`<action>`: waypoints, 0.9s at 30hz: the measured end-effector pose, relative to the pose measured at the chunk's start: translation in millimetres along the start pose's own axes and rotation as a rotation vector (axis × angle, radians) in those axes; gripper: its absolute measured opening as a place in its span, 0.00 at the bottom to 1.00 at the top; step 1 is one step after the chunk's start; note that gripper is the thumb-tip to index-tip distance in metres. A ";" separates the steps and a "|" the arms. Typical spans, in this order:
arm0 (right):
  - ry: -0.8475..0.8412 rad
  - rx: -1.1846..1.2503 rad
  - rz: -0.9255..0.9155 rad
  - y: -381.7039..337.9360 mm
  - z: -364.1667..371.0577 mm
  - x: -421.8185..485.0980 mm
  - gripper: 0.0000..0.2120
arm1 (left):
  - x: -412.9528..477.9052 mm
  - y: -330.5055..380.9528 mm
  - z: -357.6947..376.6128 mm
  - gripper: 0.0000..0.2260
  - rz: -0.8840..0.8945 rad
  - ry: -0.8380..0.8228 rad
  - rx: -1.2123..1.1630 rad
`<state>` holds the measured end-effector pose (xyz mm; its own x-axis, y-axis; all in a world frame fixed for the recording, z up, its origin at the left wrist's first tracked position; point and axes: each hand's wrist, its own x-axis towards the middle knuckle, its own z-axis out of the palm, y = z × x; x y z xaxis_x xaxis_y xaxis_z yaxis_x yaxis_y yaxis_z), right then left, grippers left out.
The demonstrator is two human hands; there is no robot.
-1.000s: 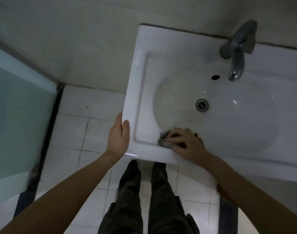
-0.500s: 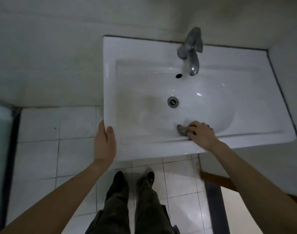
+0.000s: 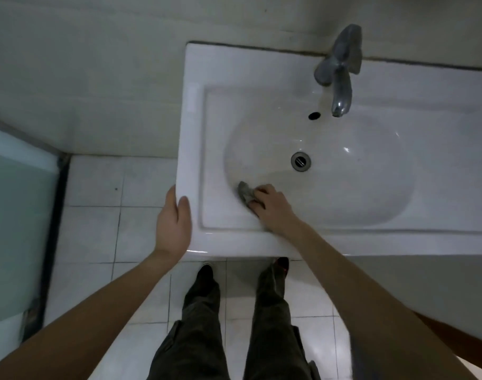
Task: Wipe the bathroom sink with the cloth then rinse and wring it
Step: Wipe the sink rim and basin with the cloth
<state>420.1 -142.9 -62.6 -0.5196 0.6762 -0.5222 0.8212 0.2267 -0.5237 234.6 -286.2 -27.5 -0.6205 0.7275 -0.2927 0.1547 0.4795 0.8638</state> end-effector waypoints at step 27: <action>-0.191 -0.044 -0.271 152.6 -68.8 7.4 0.16 | -5.0 11.6 8.6 0.13 0.002 0.133 0.300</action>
<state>557.8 -55.1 -100.0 -0.7518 0.4445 -0.4870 0.6545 0.4134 -0.6330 246.1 -280.1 -19.5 -0.7118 0.6678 -0.2178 0.3636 0.6156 0.6992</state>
